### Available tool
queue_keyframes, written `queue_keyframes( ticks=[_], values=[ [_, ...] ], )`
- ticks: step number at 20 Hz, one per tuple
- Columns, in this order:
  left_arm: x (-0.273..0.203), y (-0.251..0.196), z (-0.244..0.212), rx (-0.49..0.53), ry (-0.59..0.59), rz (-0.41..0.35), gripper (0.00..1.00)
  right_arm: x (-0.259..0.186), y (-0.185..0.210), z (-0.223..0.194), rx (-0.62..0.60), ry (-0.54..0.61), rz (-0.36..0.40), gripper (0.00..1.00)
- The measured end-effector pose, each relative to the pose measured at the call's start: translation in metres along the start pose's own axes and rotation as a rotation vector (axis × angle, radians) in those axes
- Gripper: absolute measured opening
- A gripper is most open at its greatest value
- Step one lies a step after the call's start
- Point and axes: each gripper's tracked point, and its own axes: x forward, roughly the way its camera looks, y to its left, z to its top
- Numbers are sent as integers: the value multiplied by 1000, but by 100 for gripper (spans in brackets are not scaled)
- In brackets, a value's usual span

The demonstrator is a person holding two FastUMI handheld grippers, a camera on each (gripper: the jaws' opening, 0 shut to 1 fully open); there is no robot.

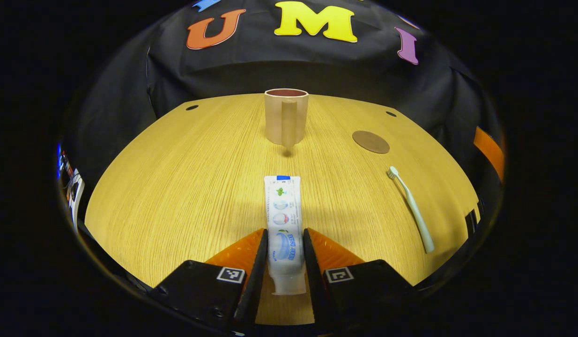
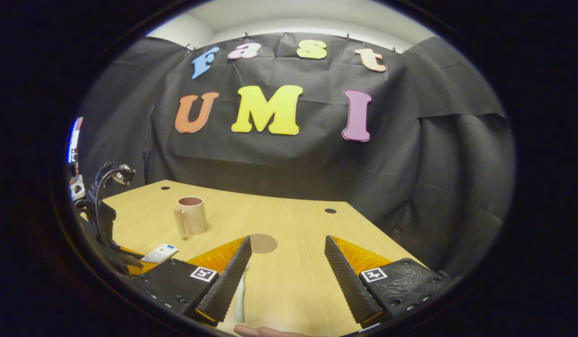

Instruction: Put the toothbrush and toothpaste on the desktop into the cup, then pick up the cup and place it on the coaster on the desktop.

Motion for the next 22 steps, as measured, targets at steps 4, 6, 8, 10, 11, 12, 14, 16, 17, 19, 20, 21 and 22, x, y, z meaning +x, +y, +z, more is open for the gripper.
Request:
queue_keyframes(
  ticks=[4, 6, 8, 10, 11, 12, 14, 16, 17, 19, 20, 21, 22],
  values=[
    [-18, -1, 28, 0, -105, 3, 45, 0, 7, -3, -26, 4, 17, 95],
    [-32, -1, 51, -7, -184, 11, 37, 3, 11, -6, -37, 9, 18, 95],
    [-46, -1, 76, -12, -262, 18, 37, 6, 15, -10, -43, 20, 23, 96],
    [-61, 1, 102, -12, -352, 34, 37, 11, 22, -17, -52, 40, 32, 95],
    [-69, 2, 115, -10, -399, 44, 42, 15, 26, -23, -62, 59, 36, 96],
    [-70, 4, 94, -4, -448, 57, 37, 19, 32, -30, -64, 81, 50, 95],
    [-84, 9, 101, 1, -521, 59, 37, 27, 47, -47, -48, 145, 97, 95],
    [-89, 7, 108, -17, -557, 40, 37, 37, 58, -71, -37, 231, 131, 94],
    [-92, 6, 111, -26, -571, 31, 37, 42, 63, -84, -37, 275, 140, 94],
    [-97, 8, 115, -31, -603, 35, 42, 53, 66, -105, -42, 365, 142, 90],
    [-98, 9, 116, -25, -605, 39, 37, 56, 68, -111, -35, 394, 143, 88],
    [-99, 10, 115, -20, -608, 42, 37, 57, 70, -116, -22, 414, 146, 80],
    [-97, 10, 113, -13, -602, 42, 37, 59, 72, -119, -8, 434, 149, 77]
  ],
)
